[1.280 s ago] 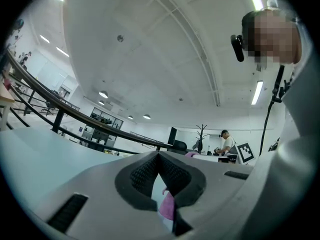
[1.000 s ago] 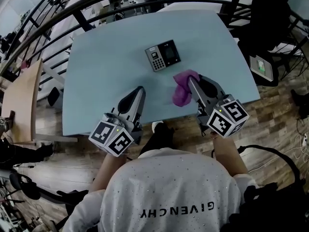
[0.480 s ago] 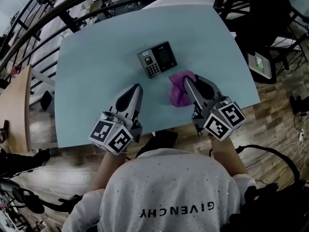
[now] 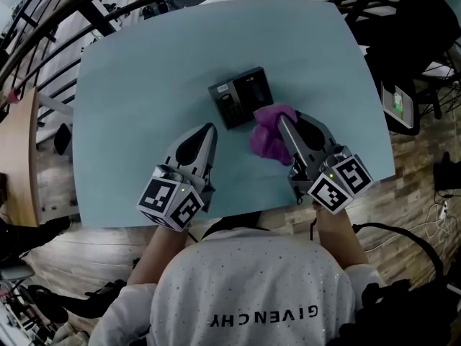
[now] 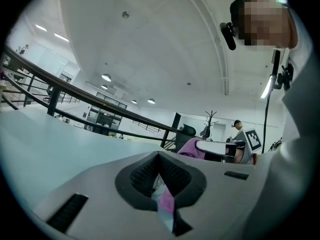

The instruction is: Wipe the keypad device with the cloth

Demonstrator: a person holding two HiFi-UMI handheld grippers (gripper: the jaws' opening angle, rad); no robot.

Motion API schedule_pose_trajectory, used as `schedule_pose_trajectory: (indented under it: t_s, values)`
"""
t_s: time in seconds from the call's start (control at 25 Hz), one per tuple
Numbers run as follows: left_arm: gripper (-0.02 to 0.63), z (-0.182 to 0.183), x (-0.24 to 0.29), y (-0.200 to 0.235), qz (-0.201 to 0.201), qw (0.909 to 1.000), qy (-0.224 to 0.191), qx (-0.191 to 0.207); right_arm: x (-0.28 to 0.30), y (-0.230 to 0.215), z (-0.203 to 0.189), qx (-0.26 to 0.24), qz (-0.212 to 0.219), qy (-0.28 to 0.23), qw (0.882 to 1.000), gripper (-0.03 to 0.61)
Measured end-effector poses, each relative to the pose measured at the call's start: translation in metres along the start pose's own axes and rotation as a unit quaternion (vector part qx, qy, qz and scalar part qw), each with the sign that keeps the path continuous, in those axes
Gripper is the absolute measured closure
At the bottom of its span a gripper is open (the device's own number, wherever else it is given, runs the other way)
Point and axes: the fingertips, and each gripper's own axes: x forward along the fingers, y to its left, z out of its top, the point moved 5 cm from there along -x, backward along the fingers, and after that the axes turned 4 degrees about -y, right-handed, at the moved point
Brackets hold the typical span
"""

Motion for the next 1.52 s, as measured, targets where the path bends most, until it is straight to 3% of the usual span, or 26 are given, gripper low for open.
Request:
schedule_pose_trajectory:
  t_s: [0.16, 0.48, 0.84, 1.2, 1.52]
  values:
    - [0.614, -0.018, 0.016, 0.022, 0.018, 0.9995, 0.024, -0.013, 0.022, -0.016, -0.007, -0.024, 0.005, 0.014, 1.0, 0.546]
    - [0.614, -0.057, 0.055, 0.049, 0.011, 0.9961, 0.066, -0.056, 0.072, -0.04, -0.025, -0.071, 0.048, 0.059, 0.995, 0.543]
    - [0.614, -0.077, 0.07, 0.078, 0.043, 0.9904, 0.089, -0.097, 0.109, -0.037, -0.059, -0.061, 0.063, 0.117, 0.989, 0.543]
    - [0.614, -0.071, 0.075, 0.098, 0.092, 0.9869, 0.081, -0.105, 0.133, -0.018, -0.084, -0.09, 0.071, 0.173, 0.978, 0.543]
    - [0.614, -0.064, 0.069, 0.102, 0.101, 0.9866, 0.063, -0.112, 0.144, -0.015, -0.108, -0.084, 0.07, 0.224, 0.969, 0.541]
